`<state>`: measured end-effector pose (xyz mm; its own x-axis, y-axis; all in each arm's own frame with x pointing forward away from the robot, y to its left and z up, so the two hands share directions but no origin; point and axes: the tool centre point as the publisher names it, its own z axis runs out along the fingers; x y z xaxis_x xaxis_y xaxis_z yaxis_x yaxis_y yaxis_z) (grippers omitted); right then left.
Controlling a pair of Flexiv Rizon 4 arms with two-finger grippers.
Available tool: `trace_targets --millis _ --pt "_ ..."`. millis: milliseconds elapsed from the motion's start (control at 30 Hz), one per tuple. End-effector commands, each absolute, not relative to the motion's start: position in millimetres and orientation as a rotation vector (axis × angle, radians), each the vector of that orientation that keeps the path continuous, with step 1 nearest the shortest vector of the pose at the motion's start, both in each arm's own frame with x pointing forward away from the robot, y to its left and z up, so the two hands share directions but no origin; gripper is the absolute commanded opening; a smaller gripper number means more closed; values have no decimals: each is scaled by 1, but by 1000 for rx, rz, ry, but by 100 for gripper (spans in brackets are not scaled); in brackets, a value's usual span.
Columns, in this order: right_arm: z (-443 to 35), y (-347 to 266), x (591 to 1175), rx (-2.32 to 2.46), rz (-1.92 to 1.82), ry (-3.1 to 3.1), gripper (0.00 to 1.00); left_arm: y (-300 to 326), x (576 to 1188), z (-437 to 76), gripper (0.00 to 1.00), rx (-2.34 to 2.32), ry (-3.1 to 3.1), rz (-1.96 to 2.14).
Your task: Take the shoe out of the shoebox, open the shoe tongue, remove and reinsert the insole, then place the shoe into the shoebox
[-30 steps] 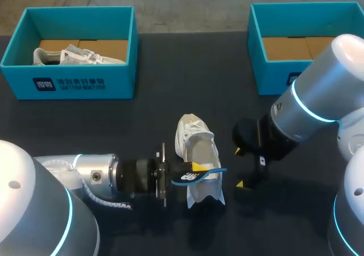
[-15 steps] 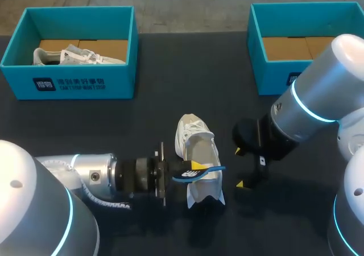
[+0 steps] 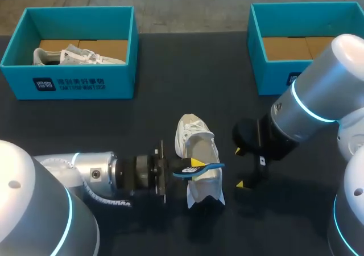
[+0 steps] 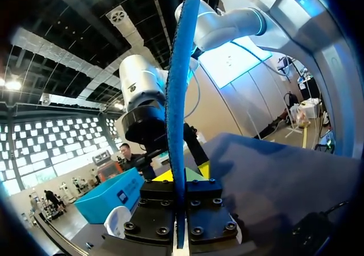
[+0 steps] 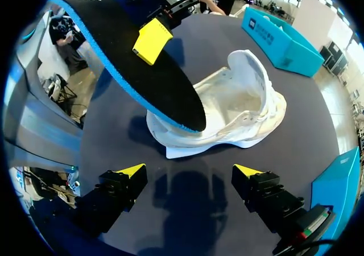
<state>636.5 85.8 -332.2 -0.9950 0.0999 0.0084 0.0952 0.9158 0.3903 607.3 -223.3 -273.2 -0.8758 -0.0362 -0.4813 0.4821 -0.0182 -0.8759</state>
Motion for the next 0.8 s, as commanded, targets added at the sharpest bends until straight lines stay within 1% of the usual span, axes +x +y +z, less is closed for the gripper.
trace_targets --millis 33,800 --pt "-334 87 635 158 622 3060 100 -227 611 -274 0 465 1906 -1958" --pt "-334 87 635 158 622 3060 100 -214 608 -276 0 440 1926 -1935"
